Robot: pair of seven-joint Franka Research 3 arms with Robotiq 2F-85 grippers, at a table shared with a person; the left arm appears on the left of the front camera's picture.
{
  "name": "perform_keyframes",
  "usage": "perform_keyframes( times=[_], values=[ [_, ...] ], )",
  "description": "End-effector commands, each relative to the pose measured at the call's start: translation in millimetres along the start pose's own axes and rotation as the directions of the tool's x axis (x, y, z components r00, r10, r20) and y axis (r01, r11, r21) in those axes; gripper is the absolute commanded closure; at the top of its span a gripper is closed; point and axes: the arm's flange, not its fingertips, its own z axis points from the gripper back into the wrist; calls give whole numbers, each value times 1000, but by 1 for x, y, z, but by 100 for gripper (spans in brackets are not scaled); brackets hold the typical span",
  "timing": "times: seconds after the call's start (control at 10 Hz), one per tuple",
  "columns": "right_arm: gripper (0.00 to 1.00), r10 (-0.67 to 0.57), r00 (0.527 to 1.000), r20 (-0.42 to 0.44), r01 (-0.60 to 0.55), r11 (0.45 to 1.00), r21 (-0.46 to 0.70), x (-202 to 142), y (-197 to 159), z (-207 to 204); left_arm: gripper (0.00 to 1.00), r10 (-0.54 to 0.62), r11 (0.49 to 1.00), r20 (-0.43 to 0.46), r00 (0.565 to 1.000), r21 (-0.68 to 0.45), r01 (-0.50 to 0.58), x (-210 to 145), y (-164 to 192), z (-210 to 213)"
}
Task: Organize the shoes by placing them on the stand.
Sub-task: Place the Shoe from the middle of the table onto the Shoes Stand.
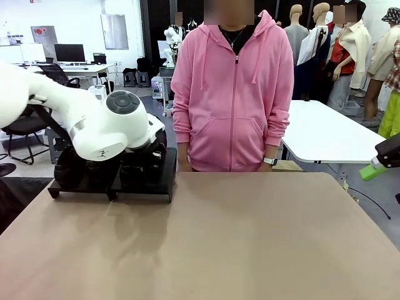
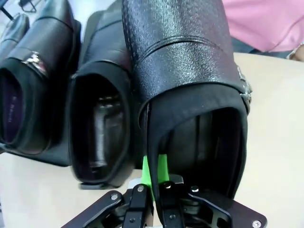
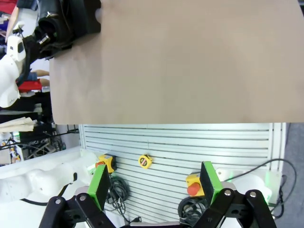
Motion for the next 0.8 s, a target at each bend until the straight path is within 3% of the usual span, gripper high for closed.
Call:
perform_keyframes(
  times=[0.0,0.6,0.7],
  values=[
    [0,22,1000,-3,-22,999,29,1,1,3,100,2,1000,38,999,-12,-2,-6,-20,-10],
    [0,22,1000,-3,-22,999,29,1,1,3,100,-7,1000,40,999,28,6,-6,-19,-25],
    [0,22,1000,-3,-22,999,29,1,1,3,62,-5,1000,44,999,28,4,-6,-18,-27]
  ],
)
